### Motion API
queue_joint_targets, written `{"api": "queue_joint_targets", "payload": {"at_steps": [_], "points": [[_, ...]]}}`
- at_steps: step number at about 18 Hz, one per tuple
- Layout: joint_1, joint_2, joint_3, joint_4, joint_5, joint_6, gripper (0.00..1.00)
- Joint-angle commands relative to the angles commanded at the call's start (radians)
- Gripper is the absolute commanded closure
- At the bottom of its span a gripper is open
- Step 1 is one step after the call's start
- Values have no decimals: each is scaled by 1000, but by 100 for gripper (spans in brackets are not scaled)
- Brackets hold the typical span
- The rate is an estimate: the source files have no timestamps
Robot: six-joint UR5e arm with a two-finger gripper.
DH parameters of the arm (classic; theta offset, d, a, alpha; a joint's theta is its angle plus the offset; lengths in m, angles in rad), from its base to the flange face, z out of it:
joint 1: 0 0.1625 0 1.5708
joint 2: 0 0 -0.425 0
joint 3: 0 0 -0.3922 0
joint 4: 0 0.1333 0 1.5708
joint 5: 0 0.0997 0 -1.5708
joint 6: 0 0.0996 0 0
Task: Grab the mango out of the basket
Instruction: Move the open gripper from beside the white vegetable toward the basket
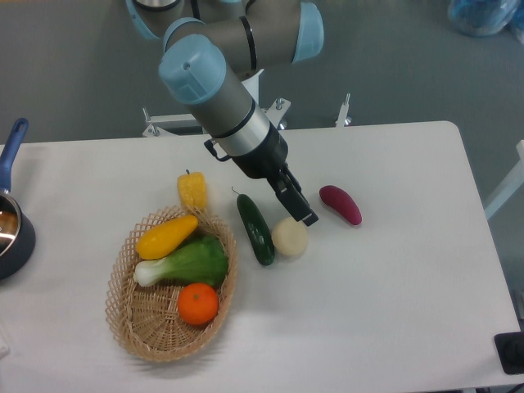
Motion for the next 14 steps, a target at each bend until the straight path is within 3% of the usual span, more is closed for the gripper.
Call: {"api": "queue_joint_targets", "payload": {"at_steps": [8, 14], "points": [[-9, 9, -20, -5, -44, -15, 0], [-3, 9, -9, 0, -299, -530, 0]]}}
